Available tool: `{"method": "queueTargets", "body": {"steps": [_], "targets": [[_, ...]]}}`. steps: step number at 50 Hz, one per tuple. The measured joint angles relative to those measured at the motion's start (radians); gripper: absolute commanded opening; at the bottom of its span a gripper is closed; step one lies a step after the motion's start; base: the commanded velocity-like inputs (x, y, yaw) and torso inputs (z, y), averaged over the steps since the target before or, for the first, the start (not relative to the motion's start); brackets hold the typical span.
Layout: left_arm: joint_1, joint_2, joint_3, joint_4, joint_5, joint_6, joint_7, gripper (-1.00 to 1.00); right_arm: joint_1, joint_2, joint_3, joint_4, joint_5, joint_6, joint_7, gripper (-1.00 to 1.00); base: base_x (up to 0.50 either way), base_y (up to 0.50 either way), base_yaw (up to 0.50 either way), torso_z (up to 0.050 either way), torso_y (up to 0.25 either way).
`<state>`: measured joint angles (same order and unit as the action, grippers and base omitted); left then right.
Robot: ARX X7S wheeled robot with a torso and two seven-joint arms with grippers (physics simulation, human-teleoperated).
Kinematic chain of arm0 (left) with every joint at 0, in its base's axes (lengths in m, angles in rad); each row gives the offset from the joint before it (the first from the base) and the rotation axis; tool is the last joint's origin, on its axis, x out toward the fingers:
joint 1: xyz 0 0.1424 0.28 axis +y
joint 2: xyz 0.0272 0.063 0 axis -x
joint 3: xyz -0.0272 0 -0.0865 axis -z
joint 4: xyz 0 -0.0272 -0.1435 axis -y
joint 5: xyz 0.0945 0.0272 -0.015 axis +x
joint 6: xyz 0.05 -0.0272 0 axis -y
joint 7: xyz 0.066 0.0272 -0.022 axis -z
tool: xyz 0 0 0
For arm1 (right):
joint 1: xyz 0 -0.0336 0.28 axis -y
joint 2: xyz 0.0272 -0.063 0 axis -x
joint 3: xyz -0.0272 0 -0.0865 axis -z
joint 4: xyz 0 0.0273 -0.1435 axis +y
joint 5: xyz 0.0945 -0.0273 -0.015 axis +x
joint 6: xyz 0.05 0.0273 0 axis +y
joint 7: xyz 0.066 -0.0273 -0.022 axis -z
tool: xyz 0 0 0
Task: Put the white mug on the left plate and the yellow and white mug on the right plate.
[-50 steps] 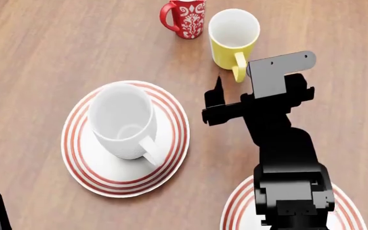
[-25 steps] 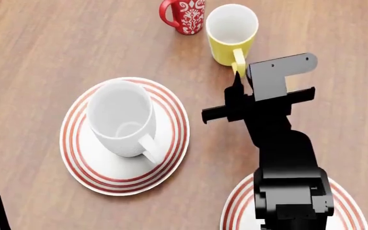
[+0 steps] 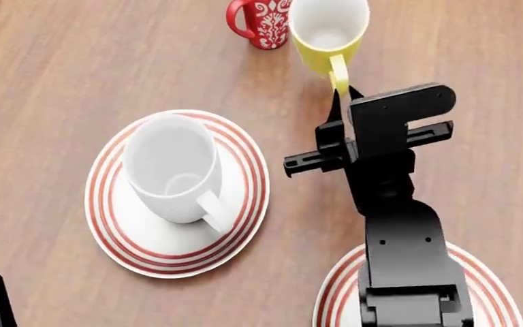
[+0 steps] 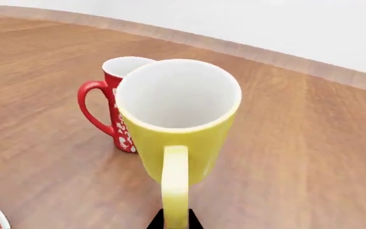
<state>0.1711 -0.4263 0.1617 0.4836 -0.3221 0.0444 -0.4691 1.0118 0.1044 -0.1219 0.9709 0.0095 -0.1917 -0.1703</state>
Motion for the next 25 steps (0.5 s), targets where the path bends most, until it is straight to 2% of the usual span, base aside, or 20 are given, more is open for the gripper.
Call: {"method": "queueTargets", "body": {"steps": [12,25], "targets": [[-0.004,0.0,0.007,-0.012,0.005,0.005,0.002,1.0,-0.138,0.009,-0.024,-0.251,-0.03,0.028,0.047,-1.0,0.0,0.0,0.0,0.0,0.0],[-0.007,-0.002,0.011,-0.021,0.006,0.009,0.003,1.0,-0.199,0.012,-0.034,-0.327,-0.04,0.054,0.093,-1.0,0.0,0.0,0.0,0.0,0.0]]}}
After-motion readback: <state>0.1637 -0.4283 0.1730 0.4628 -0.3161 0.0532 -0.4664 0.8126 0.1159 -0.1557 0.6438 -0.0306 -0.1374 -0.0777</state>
